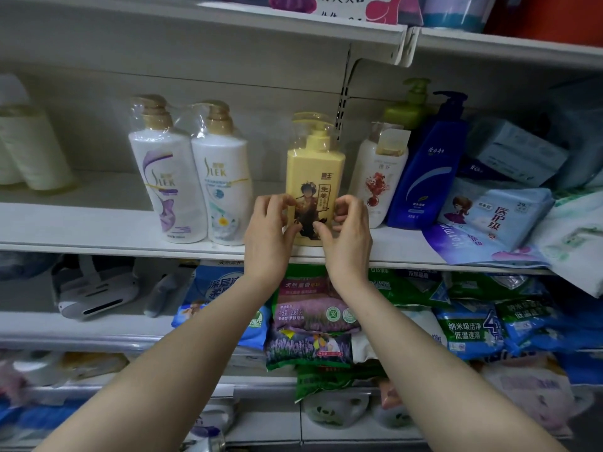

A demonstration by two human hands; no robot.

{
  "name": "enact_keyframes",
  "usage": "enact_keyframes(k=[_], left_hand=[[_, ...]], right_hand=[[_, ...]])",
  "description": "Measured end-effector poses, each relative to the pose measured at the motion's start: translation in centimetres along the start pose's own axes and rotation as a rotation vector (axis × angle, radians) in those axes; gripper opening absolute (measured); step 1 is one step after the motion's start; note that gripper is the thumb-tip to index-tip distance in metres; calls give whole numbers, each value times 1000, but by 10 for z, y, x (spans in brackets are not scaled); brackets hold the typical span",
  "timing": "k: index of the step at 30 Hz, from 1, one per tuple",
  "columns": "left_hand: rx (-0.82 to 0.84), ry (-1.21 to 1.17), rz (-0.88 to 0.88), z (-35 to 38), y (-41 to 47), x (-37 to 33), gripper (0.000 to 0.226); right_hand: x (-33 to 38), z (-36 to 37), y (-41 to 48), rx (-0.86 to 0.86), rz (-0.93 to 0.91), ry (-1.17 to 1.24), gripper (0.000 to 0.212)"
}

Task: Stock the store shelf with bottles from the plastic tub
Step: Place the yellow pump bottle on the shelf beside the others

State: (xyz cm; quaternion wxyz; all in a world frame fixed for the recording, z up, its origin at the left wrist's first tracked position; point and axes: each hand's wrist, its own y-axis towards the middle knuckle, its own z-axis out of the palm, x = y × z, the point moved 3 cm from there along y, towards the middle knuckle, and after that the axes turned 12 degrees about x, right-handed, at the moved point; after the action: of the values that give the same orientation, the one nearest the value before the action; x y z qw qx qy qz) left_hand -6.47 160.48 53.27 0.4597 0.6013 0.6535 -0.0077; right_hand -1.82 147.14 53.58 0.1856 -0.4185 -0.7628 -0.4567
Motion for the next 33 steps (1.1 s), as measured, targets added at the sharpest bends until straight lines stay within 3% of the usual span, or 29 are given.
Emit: enact_keyframes(k=[33], left_hand=[[21,76,-104,22,43,5,35]], right_hand=[[-21,18,52,74,68,0,45]])
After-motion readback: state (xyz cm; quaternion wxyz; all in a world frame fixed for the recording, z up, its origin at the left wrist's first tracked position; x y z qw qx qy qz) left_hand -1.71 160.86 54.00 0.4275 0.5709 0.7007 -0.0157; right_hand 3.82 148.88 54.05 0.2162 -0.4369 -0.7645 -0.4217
